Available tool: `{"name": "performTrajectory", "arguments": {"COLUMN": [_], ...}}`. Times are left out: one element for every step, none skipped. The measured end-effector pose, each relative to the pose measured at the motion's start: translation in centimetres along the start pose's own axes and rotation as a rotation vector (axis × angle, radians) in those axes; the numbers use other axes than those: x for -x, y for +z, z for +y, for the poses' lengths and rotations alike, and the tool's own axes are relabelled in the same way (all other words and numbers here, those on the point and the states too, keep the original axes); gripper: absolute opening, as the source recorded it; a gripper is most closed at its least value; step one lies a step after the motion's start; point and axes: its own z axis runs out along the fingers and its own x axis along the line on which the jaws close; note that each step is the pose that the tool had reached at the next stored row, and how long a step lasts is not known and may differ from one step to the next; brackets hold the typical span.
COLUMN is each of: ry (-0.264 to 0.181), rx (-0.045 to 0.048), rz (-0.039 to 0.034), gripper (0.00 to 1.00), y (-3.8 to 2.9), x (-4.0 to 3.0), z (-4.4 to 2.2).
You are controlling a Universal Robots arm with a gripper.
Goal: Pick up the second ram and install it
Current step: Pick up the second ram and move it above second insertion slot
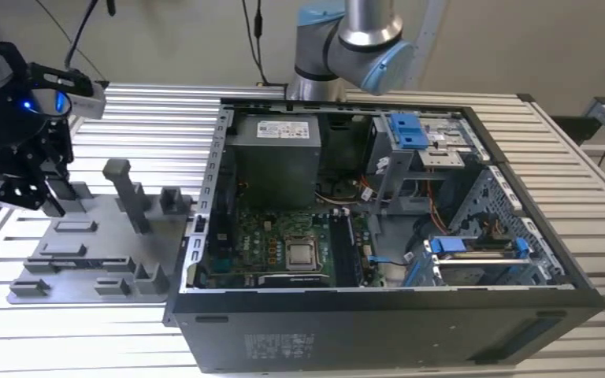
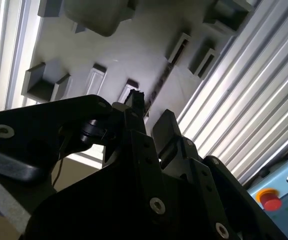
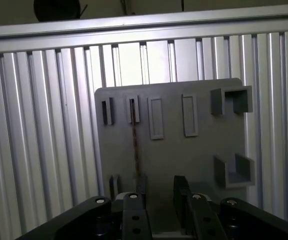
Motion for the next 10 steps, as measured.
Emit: {"name": "performTrajectory", "arguments": {"ry": [0.0, 0.0, 0.0, 0.0, 0.0, 0.0, 0.0, 0.0, 0.0, 0.0], "rx": [0.0, 0.0, 0.0, -0.0001, -0.0001, -0.0001, 0.0, 0.0001, 0.0001, 0.0002], "rz": [0.0001, 0.0002, 0.0002, 0.0002, 0.0002, 0.0002, 0.0003, 0.0006, 0.0006, 0.0007], "gripper": [0.36, 0.36, 0.36, 0.36, 0.36, 0.36, 0.36, 0.36, 0.36, 0.36], "y": [0.17, 0.35, 0.51, 0.67, 0.81, 0.93, 1.02, 1.04, 1.04, 1.04], "x": [0.0, 0.0, -0.01, -0.02, -0.02, -0.04, -0.04, -0.04, -0.04, -0.04], "z": [0.01, 0.01, 0.01, 0.01, 0.01, 0.01, 0.0, 0.0, 0.01, 0.01]}}
